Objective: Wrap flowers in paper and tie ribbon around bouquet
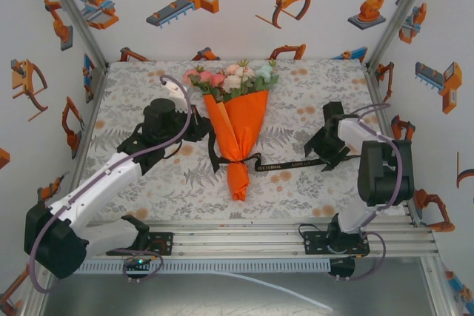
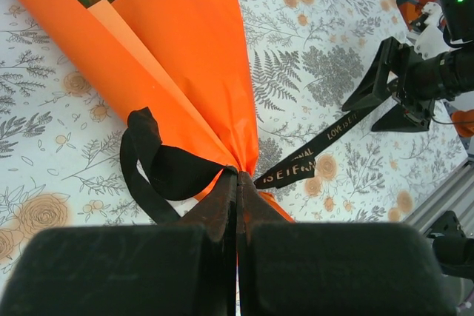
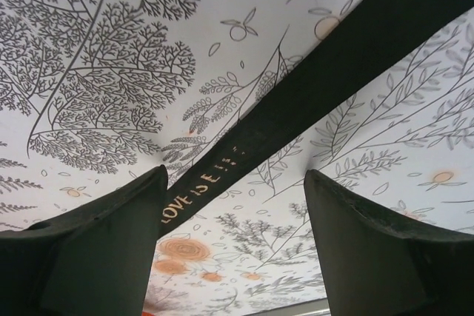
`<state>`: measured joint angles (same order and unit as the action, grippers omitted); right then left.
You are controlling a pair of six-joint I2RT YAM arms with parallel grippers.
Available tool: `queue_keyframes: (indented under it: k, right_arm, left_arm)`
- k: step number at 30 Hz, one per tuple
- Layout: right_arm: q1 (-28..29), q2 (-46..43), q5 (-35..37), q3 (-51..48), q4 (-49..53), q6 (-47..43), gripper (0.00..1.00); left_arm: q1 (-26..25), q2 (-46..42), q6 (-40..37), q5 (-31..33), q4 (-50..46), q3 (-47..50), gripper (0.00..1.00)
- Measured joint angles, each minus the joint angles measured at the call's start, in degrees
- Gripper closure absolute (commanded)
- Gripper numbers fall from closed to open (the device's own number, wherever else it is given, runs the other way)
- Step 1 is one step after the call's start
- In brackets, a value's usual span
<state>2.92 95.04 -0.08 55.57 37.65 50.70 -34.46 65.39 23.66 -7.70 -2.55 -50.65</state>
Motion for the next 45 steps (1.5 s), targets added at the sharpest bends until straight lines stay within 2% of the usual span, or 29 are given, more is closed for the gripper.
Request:
queue_keyframes:
  k: [9,12,16,18,21,27,32,38,45]
  right_arm:
    - [2.4,1.7,-3.7,0.3,3.7,12.8,0.35]
    - [3.3,2.3,-4.0,0.3,4.7,16.5,0.48]
    - [3.3,3.4,-4.9,1.3,3.8,19.2,0.71]
    - [3.4,3.9,-5.1,1.9,3.3,19.5,0.78]
    - [3.7,3.8,-5.1,1.9,1.8,20.0,1.0]
    - [3.8,-0.3,-2.4,0.4,-0.2,17.7,1.0]
    - [6.1,-7.4,-7.1,3.4,-3.9,14.5,1.0]
    - [19.2,-3.9,-10.9,23.4,-6.1,14.4,1.0]
    - [29.6,9.0,-12.5,43.4,-6.2,15.4,1.0]
  left_arm:
    - [0.0,1.1,0.0,0.0,0.0,0.0,1.0]
    - [0.0,1.1,0.0,0.0,0.0,0.0,1.0]
    - [0.0,1.1,0.0,0.0,0.0,0.0,1.0]
    - [0.0,1.1,0.0,0.0,0.0,0.0,1.0]
    - [0.0,1.1,0.0,0.2,0.0,0.0,1.0]
    - [0.0,1.2,0.0,0.4,0.0,0.0,1.0]
    - [0.0,1.8,0.0,-1.2,0.6,0.0,1.0]
    - [-0.8,2.0,0.0,-4.2,2.9,0.0,1.0]
    - [-2.0,0.2,0.0,-4.4,2.9,1.4,1.0]
